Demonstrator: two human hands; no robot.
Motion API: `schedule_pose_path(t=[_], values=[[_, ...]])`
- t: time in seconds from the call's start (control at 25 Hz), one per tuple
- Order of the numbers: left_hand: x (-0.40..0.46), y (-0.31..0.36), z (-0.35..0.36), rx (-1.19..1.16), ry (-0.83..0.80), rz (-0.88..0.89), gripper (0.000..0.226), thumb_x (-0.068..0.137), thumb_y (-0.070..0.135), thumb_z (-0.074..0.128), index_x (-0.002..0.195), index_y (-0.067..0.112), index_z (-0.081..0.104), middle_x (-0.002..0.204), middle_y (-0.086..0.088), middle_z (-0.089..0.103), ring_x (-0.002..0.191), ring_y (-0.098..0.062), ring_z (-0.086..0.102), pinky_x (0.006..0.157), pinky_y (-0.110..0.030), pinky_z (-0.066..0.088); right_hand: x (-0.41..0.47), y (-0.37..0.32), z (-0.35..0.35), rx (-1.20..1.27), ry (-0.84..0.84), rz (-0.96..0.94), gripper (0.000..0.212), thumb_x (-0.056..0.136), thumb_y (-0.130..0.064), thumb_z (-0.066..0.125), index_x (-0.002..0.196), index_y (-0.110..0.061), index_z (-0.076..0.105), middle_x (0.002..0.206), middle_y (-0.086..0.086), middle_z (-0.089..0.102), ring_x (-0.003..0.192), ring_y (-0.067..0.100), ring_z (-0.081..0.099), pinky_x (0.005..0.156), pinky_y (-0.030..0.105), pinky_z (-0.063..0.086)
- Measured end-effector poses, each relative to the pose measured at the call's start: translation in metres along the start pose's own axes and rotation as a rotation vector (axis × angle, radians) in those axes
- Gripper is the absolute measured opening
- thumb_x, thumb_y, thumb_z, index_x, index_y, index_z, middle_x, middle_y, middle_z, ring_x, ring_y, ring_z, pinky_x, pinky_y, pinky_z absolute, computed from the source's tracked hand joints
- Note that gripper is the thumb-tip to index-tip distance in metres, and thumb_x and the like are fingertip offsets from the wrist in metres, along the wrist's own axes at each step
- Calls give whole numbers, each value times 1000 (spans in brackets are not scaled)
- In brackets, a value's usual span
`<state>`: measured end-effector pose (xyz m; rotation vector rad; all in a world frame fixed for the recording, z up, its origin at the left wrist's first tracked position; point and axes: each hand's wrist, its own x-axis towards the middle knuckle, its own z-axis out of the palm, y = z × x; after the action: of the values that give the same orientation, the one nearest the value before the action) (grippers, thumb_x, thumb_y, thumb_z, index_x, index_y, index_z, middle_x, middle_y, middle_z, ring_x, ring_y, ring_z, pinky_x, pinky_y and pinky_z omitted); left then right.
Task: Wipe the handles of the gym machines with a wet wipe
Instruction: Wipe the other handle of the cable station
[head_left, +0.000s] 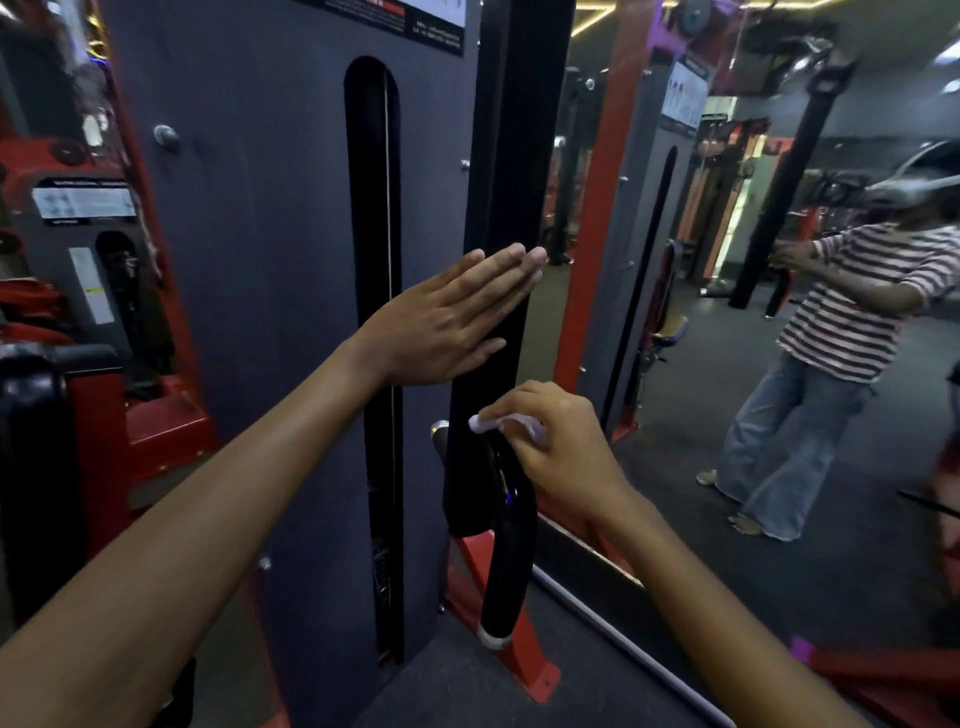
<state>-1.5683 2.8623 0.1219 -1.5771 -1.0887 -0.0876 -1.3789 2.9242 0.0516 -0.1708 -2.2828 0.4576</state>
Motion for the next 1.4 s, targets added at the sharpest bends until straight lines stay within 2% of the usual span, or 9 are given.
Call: schedule_pose_path(t=[0.2,0.36,0.44,0.52,0.64,0.8,0.92,1.16,1.4], values=[[3,-7,10,-43,77,69,56,104,34,31,149,1,25,156,-15,23,145,-26,19,119,-40,17,19,-17,15,-485,-139,-206,18,69,4,66,70,-13,71,70,-3,66,69,20,53,55,33,49],[2,-10,20,-69,159,87,54,102,30,32,147,0,29,154,-15,28,144,-27,24,119,-40,18,28,-40,31,-747,-268,-402,18,54,0,66,51,-14,54,50,-2,51,57,21,50,42,27,41],[3,-11,23,-87,191,103,53,102,29,32,147,0,30,154,-15,29,144,-28,25,118,-40,17,27,-47,33,-787,-317,-394,13,55,-4,65,51,-12,55,47,-1,50,55,23,51,41,26,41],[5,-9,27,-107,231,115,51,103,27,32,146,0,32,153,-16,31,143,-29,26,118,-41,16,20,-52,34,-885,-367,-329,19,53,-5,74,49,-13,56,46,-2,50,57,22,51,42,26,41],[8,-3,34,-153,279,103,48,102,24,32,144,0,36,152,-16,33,142,-30,28,118,-42,18,-8,-55,34,-1030,-418,-229,23,53,-9,79,50,-16,57,49,-2,50,62,21,51,51,29,41],[16,3,42,-194,305,83,47,101,23,34,142,0,39,151,-17,34,142,-31,29,118,-43,22,-53,-55,31,-1108,-287,-204,17,67,-2,63,54,-13,57,58,3,52,70,25,48,67,31,40],[19,5,45,-189,308,80,47,101,24,34,142,1,41,151,-17,35,142,-31,29,118,-42,21,-73,-51,34,-1127,-250,-204,22,73,3,58,57,-11,58,63,5,53,67,25,50,62,31,48],[19,5,42,-187,281,91,48,102,24,31,143,1,38,152,-17,33,143,-31,27,118,-43,22,-38,-47,27,-1136,-206,-227,17,75,0,58,62,-11,57,66,5,53,70,26,53,57,35,47],[17,6,40,-144,262,74,48,102,24,30,144,1,36,152,-17,32,143,-31,26,118,-42,18,9,-26,16,-1004,-216,-275,19,81,-6,50,65,-10,60,69,5,56,70,24,53,53,33,46]])
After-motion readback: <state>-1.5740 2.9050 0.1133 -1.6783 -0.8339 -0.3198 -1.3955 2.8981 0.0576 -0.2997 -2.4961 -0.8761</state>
